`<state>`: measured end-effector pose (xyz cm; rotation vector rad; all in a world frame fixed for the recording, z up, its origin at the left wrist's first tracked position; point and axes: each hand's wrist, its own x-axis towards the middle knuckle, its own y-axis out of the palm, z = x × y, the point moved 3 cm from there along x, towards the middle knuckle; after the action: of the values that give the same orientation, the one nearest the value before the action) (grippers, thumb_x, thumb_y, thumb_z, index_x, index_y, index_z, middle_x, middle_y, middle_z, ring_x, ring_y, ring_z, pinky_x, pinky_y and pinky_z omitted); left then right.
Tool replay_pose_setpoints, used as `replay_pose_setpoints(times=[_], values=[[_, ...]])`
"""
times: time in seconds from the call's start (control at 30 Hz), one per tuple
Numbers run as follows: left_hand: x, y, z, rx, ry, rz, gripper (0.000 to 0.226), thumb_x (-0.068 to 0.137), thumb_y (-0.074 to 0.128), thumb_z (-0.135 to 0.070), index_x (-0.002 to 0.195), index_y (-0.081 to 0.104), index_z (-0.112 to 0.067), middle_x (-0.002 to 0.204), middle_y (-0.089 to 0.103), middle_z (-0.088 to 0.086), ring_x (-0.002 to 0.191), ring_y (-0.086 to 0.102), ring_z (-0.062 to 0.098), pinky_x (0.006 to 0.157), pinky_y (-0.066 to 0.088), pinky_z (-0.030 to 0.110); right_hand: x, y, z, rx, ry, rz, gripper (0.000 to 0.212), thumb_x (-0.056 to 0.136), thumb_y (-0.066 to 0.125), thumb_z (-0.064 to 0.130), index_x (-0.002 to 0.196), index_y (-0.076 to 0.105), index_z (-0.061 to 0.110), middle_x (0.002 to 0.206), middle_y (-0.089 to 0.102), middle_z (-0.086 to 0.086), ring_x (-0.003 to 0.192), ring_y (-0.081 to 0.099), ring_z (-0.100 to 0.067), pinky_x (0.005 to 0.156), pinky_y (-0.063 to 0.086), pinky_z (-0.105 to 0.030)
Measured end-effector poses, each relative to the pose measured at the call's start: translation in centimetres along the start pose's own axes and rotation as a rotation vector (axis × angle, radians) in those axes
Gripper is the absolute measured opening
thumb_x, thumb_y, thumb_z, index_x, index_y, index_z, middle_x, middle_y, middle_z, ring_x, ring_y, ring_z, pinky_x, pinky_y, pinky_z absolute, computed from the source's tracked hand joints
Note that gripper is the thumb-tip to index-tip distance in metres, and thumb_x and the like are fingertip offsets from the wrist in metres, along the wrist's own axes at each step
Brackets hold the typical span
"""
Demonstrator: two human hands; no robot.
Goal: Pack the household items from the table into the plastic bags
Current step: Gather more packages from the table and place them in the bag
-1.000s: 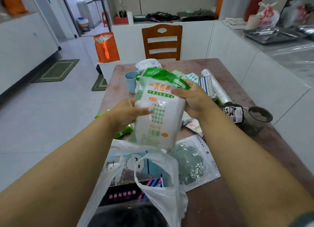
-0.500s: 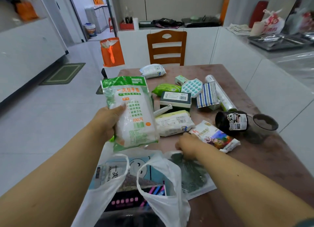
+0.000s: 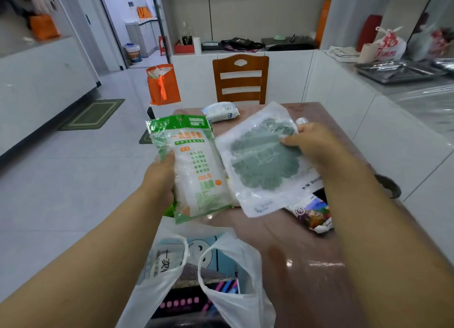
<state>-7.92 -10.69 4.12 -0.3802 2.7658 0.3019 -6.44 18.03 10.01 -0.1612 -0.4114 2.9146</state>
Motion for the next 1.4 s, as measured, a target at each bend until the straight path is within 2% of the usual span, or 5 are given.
replay_pose_setpoints(times=[0.23, 0.47, 0.57, 0.87, 1.4], values=[[-2.1, 6.4, 1.1, -0.148, -0.231, 0.397, 0.053, 0.089, 0.056, -0.051, 0.120, 0.065, -0.009, 0.119, 0.067, 0.021, 0.108, 0.064, 0.039, 0.095, 0.047, 0.056, 0.7, 6.8, -4.6, 0.477, 0.280, 0.170, 0.019, 0.090, 0.063, 0.006, 0.107, 0.053, 0.007, 0.097, 0.067, -0.014, 0.079, 0.067, -0.026, 0.063, 0.057, -0.040], [-0.7, 9.3, 3.1, 0.050, -0.303, 0.337, 0.011, 0.092, 0.050, 0.002, 0.090, 0.059, -0.002, 0.059, 0.071, 0.014, 0.050, 0.070, 0.027, 0.060, 0.052, 0.044, 5.1, 5.4, -7.5, 0.210, 0.229, 0.016, 0.026, 0.090, 0.063, 0.033, 0.105, 0.052, 0.016, 0.100, 0.066, -0.006, 0.058, 0.063, -0.006, 0.055, 0.053, -0.023], [0.7, 10.5, 3.8, 0.041, -0.328, 0.345, 0.012, 0.092, 0.049, 0.002, 0.098, 0.060, -0.001, 0.061, 0.072, 0.015, 0.051, 0.070, 0.028, 0.054, 0.055, 0.043, 9.6, 2.4, -8.3, -0.012, 0.195, -0.147, 0.023, 0.091, 0.056, 0.038, 0.082, 0.047, 0.019, 0.077, 0.056, -0.002, 0.076, 0.055, -0.023, 0.063, 0.042, -0.027], [5.0, 12.9, 5.4, -0.044, -0.393, 0.365, 0.020, 0.089, 0.053, 0.002, 0.108, 0.060, 0.000, 0.074, 0.073, 0.022, 0.060, 0.072, 0.035, 0.049, 0.059, 0.045, 21.4, -4.2, -14.2, -0.254, 0.526, -0.467, 0.076, 0.066, 0.051, 0.054, 0.132, 0.050, 0.016, 0.129, 0.059, -0.010, 0.113, 0.056, -0.034, 0.098, 0.046, -0.044], [8.5, 14.0, 7.0, -0.101, -0.383, 0.283, 0.022, 0.093, 0.053, -0.003, 0.112, 0.062, -0.002, 0.094, 0.074, 0.023, 0.079, 0.072, 0.037, 0.067, 0.059, 0.052, 24.8, -3.7, -6.1, -0.188, 0.198, -0.413, 0.038, 0.076, 0.070, 0.017, 0.112, 0.061, 0.009, 0.105, 0.067, -0.003, 0.095, 0.068, -0.025, 0.081, 0.056, -0.036]])
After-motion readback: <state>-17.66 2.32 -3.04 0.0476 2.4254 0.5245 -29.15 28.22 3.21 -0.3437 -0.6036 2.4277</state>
